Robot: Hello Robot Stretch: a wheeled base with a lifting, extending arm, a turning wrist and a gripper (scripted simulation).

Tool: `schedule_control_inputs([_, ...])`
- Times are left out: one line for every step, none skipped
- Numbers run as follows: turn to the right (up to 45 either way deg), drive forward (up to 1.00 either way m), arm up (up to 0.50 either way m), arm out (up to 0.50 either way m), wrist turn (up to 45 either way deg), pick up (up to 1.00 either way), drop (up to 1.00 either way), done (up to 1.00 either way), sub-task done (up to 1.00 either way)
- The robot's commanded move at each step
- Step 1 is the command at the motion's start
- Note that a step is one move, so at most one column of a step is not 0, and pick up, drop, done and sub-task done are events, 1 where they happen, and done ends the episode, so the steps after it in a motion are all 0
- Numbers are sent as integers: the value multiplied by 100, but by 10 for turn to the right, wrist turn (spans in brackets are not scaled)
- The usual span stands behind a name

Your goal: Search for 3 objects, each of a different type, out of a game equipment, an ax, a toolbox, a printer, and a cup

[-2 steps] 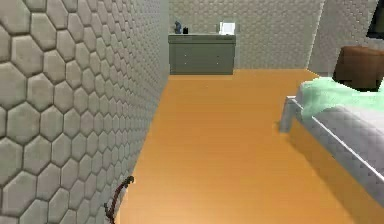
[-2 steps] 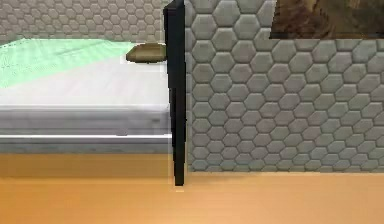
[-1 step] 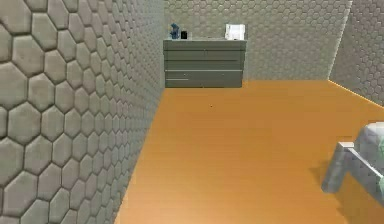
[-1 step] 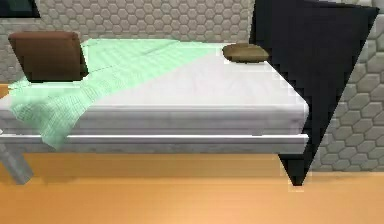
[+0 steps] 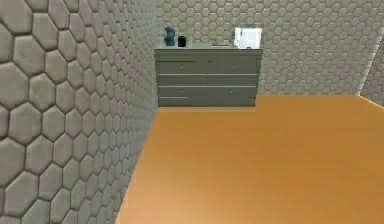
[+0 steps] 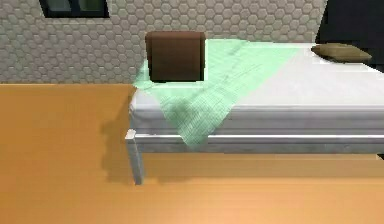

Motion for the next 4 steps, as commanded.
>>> schedule_control_inputs([0,100,0,0,0,0,0,0,0])
schedule_control_inputs([0,100,0,0,0,0,0,0,0])
schedule_control_inputs([30,0,0,0,0,0,0,0,0])
schedule_control_inputs([0,45,0,0,0,0,0,0,0])
